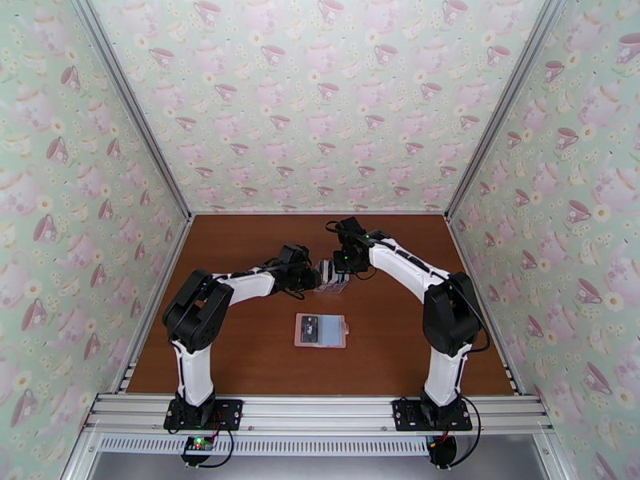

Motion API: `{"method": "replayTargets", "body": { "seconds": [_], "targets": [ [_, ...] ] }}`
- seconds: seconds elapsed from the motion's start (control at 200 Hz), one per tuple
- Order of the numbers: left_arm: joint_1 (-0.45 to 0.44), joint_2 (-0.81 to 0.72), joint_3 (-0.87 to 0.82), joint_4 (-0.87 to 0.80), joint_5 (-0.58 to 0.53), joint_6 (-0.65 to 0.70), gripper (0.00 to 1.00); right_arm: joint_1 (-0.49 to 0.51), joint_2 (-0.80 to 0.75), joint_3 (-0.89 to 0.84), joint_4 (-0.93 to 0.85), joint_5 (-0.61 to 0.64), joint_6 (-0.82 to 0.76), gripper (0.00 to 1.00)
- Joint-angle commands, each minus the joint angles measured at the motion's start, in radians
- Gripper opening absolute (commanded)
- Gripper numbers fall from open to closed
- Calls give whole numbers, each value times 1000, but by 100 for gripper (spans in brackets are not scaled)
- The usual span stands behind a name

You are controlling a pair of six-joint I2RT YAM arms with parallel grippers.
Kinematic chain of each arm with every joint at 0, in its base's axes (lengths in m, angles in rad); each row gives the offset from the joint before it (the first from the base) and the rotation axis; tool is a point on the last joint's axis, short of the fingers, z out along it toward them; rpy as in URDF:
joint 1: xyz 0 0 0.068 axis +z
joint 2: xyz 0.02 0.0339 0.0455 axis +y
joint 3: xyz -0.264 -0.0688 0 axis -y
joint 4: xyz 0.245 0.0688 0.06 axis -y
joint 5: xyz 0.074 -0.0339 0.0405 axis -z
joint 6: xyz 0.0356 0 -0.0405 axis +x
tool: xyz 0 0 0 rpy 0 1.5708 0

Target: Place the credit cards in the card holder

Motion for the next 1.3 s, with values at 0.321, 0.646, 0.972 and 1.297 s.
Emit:
{"method": "replayTargets", "body": {
  "seconds": [0.321,0.646,0.972,1.297],
  "targets": [
    [-4,3,-1,-43,5,-6,31,1,34,-44,51,-6,29,11],
    [-5,1,-2,-44,6,-7,31,1,58,-26,54,-56,26,15],
    [-5,-2,-3,-48,7,-4,31,-1,99,41,28,-46,44,20],
    [-5,-3,-1,-49,9,-4,31,-15,145,124,-7,-19,55,19]
  ]
}}
